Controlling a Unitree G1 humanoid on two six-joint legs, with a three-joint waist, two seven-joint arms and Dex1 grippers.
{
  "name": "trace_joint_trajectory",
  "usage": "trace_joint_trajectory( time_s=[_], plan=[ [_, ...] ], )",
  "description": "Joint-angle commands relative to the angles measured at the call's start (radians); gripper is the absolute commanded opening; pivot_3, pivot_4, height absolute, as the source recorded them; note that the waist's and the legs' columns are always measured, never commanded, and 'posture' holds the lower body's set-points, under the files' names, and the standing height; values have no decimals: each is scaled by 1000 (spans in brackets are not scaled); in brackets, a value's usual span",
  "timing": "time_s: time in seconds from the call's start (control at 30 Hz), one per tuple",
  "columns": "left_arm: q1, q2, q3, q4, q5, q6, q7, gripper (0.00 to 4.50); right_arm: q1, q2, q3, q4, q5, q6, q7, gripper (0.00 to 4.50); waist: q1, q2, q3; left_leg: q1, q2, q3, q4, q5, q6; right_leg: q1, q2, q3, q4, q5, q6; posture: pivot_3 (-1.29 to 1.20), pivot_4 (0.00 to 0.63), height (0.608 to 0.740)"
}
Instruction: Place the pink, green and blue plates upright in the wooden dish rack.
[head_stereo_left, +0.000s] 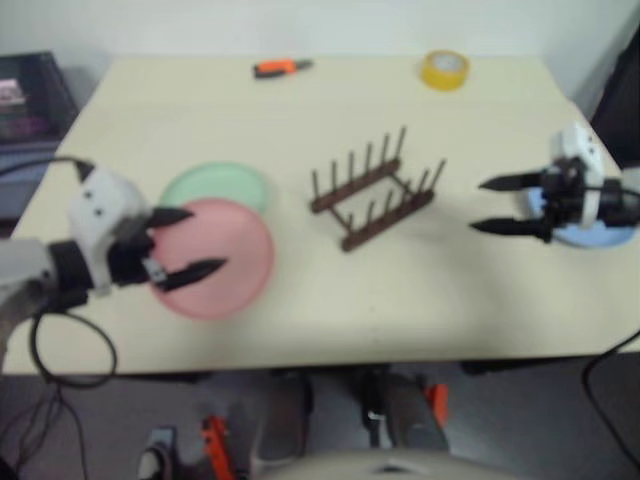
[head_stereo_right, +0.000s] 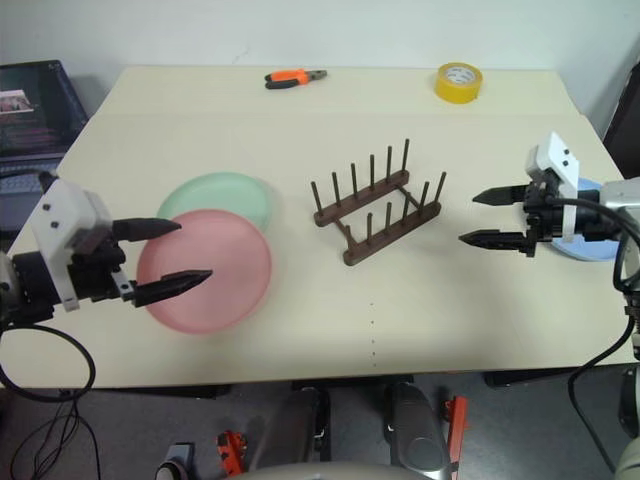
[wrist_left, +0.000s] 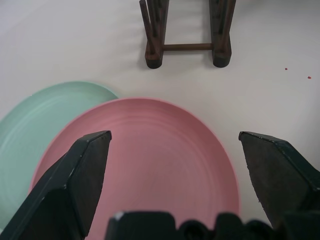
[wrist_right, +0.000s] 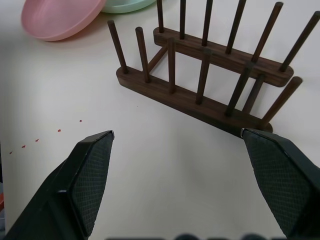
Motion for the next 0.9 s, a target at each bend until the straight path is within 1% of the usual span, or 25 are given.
trace_joint_trajectory(
  time_s=[0.03, 0.13, 0.27, 0.33, 0.37, 0.4, 0.43, 0.5, 0.57, 0.6, 0.67, 0.73, 0.8, 0.9],
  plan=[
    [-42, -16, 28, -8, -47, 3, 7, 4500, -7, 2, -33, -28, 21, -8, -17, 4469, 0, 0, 0, 0, 0, 0, 0, 0, 0, 0, 0, 0, 0, 0, 0, 0, 150, 740],
    [-92, -30, 47, -12, -118, 39, 15, 4500, -5, 30, -27, -50, 31, -1, -39, 4469, 0, 0, 0, 0, 0, 0, 1, 0, 0, 0, 0, -1, 0, 0, 0, 0, 150, 740],
    [-166, -42, -82, -55, -136, 50, 39, 4500, -3, 34, -43, -51, 38, -1, -50, 4469, 0, 0, 0, 0, 0, 0, 1, 0, 0, 1, 0, 0, 1, 1, 2, 0, 150, 740],
    [-209, -95, -224, -98, -109, 33, 61, 4500, 7, 31, -47, -52, 34, -13, -56, 4469, 2, 0, 0, 0, -1, 1, 1, 0, 0, 1, 1, 0, 0, 2, 3, 0, 150, 740],
    [-234, -132, -305, -105, -73, 23, 83, 4500, 14, 28, -52, -55, 33, -17, -63, 4469, 4, 0, 0, 0, -1, 1, 1, 0, 0, 2, 1, 1, 0, 2, 4, 0, 150, 740],
    [-252, -158, -359, -107, -46, 19, 102, 4500, 19, 26, -56, -54, 32, -22, -67, 4469, 6, 0, 0, 0, -2, 1, 2, 0, 0, 2, 2, 1, 0, 3, 5, 0, 150, 740],
    [-288, -207, -442, -90, 9, 16, 145, 4500, 26, 23, -67, -68, 37, -17, -75, 4469, 8, 0, 0, 0, -2, 1, 3, 0, 0, 3, 2, 3, 0, 3, 5, 0, 150, 740],
    [-344, -298, -557, -50, 95, -4, 214, 4500, 39, 18, -84, -88, 45, -14, -87, 4469, 14, -1, 0, -1, -2, 1, 5, 0, 0, 4, 4, 5, 0, 4, 7, 0, 150, 740],
    [-381, -385, -618, -5, 146, -13, 269, 4500, 55, 15, -101, -105, 52, -11, -99, 4469, 20, -1, 0, 0, -2, 2, 7, 0, 0, 4, 5, 7, 0, 5, 9, 0, 150, 740],
    [-413, -434, -652, 32, 162, 10, 293, 4500, 64, 8, -114, -126, 59, 2, -110, 4469, 22, -1, 0, 1, -1, 1, 7, 0, 0, 5, 5, 9, 0, 6, 10, 0, 150, 740],
    [-468, -499, -722, 106, 213, 9, 306, 4500, 93, -7, -144, -187, 81, 34, -133, 4469, 22, -1, 0, 2, -1, 2, 8, 0, 0, 5, 6, 11, 0, 7, 10, 0, 150, 740],
    [-519, -538, -785, 185, 276, 19, 324, 4500, 132, -21, -175, -245, 98, 66, -156, 4469, 23, -1, 0, 2, -1, 2, 8, 0, 1, 5, 7, 12, 0, 7, 10, 0, 150, 740],
    [-558, -592, -804, 248, 295, 80, 361, 4500, 163, -38, -199, -293, 115, 93, -173, 4469, 20, -1, 0, 2, -1, 2, 7, 0, 1, 5, 7, 12, 0, 7, 10, 0, 150, 740],
    [-594, -638, -851, 306, 343, 112, 381, 4500, 194, -53, -240, -330, 130, 112, -200, 4469, 17, -1, 0, 2, -1, 2, 7, 0, 1, 5, 7, 13, -1, 7, 10, 0, 150, 740]
  ],
)
